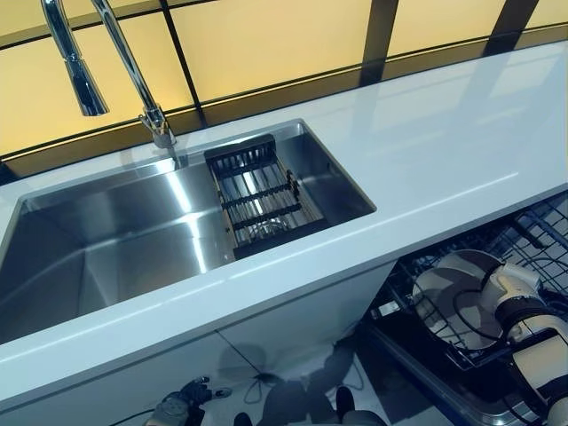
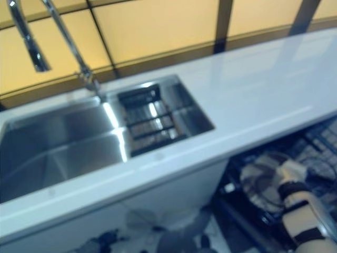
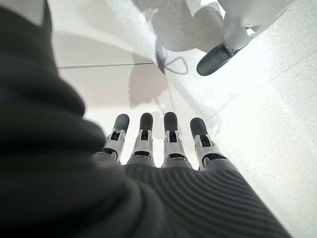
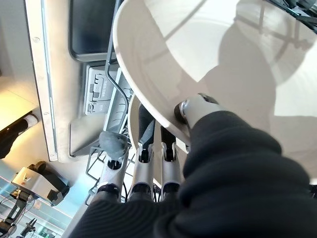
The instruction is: Take plates into dishwasher
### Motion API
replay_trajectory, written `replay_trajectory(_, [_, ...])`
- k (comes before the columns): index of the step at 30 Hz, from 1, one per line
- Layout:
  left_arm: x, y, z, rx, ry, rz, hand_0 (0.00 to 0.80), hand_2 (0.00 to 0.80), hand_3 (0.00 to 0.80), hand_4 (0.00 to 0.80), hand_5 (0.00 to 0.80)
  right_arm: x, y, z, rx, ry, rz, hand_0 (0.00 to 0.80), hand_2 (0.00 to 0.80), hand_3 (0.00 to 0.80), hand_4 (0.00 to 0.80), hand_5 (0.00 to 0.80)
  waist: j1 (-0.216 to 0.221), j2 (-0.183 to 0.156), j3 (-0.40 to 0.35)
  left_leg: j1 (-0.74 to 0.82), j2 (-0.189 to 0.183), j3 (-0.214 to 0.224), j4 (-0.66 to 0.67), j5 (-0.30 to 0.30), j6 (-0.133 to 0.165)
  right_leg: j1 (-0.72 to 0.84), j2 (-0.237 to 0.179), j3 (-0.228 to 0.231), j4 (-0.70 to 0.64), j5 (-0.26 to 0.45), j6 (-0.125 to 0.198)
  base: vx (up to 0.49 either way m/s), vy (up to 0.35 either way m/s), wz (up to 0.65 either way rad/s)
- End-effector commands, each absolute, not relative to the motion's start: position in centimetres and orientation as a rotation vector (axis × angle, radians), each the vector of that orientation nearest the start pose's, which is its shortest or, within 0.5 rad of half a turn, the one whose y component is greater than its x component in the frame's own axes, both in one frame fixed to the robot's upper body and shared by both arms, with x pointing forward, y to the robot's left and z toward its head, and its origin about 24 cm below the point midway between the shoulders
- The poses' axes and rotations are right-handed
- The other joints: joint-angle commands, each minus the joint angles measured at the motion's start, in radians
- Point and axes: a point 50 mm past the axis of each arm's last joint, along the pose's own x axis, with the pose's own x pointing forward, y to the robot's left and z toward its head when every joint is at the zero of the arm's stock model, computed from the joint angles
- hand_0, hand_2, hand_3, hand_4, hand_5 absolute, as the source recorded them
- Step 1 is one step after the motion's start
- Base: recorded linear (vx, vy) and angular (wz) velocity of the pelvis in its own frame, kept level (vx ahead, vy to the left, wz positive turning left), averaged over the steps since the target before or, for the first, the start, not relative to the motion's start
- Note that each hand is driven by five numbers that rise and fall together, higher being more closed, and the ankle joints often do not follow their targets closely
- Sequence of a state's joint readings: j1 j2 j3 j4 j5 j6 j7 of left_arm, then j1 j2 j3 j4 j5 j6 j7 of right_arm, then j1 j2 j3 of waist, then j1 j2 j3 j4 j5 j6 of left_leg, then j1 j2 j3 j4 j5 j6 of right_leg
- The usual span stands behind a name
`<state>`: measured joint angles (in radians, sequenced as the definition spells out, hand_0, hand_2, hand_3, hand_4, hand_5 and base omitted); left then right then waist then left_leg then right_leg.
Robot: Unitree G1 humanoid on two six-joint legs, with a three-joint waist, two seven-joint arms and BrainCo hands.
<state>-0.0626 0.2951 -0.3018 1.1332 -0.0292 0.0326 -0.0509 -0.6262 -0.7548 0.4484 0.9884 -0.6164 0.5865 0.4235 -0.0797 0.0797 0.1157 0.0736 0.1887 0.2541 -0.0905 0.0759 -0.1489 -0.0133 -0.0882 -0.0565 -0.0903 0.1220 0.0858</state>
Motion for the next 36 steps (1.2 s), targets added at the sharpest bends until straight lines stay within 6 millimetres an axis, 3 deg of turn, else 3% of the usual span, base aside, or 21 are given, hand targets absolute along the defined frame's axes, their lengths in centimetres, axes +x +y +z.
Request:
replay_trajectory(1, [15.4,24.7,-13.7,0.519,1.097,-0.153,0.000,0.000,0.000,0.000,0.000,30.6,-35.7,5.9,-1.304,1.235,-0.096,0.116,0.116,0.116,0.116,0.116,0.021,-0.072,0.025,0.045,0.008,-0.052,0.003,-0.064,0.008,-0.019,-0.079,0.010,0.003,-0.026,0.074,0.000,0.000,0.00])
replay_trajectory(2, [15.4,24.8,-13.7,0.521,1.097,-0.153,0.000,0.000,0.000,0.000,0.000,30.6,-35.8,6.0,-1.300,1.237,-0.098,0.000,0.000,0.000,0.000,0.000,0.021,-0.073,0.024,0.044,0.008,-0.052,0.003,-0.064,0.008,-0.020,-0.079,0.010,0.003,-0.026,0.074,0.000,0.000,0.00])
replay_trajectory(12, [15.4,25.1,-13.7,0.527,1.097,-0.153,0.000,0.000,0.000,0.000,0.000,30.1,-37.1,6.9,-1.267,1.265,-0.122,0.000,0.000,0.000,0.000,0.000,0.018,-0.085,0.019,0.049,0.010,-0.052,0.003,-0.065,0.009,-0.016,-0.073,0.018,0.003,-0.027,0.075,0.000,0.000,0.00])
replay_trajectory(20, [15.2,25.7,-13.6,0.531,1.107,-0.133,0.000,0.000,0.000,0.000,0.000,29.7,-38.7,8.9,-1.237,1.261,-0.148,0.000,0.000,0.000,0.000,0.000,0.003,-0.102,0.015,0.057,0.013,-0.042,0.003,-0.067,0.007,-0.014,-0.068,0.029,0.003,-0.026,0.076,0.000,0.000,0.00])
replay_trajectory(27, [14.8,26.5,-13.4,0.523,1.119,-0.086,0.000,0.000,0.000,0.000,0.000,29.0,-40.7,12.9,-1.178,1.238,-0.194,0.000,0.000,0.000,0.000,0.000,-0.034,-0.135,0.008,0.070,0.017,-0.019,0.003,-0.071,0.005,-0.017,-0.056,0.053,0.003,-0.020,0.077,0.002,0.000,-0.01])
replay_trajectory(33, [13.9,27.5,-13.5,0.518,1.139,-0.008,0.000,0.000,0.000,0.000,0.000,28.1,-42.0,16.9,-1.085,1.069,-0.269,0.000,0.000,0.000,0.000,0.000,-0.070,-0.159,0.001,0.083,0.019,0.004,0.003,-0.072,0.005,-0.010,-0.049,0.071,0.003,-0.016,0.076,0.047,-0.019,-0.10])
replay_trajectory(36, [13.4,28.3,-13.4,0.533,1.167,0.024,0.000,0.000,0.000,0.000,0.000,26.9,-42.9,17.7,-1.045,1.014,-0.327,0.000,0.000,0.000,0.000,0.000,-0.086,-0.163,0.000,0.080,0.018,0.012,0.003,-0.072,0.007,-0.010,-0.048,0.073,0.003,-0.014,0.077,0.013,-0.048,-0.05])
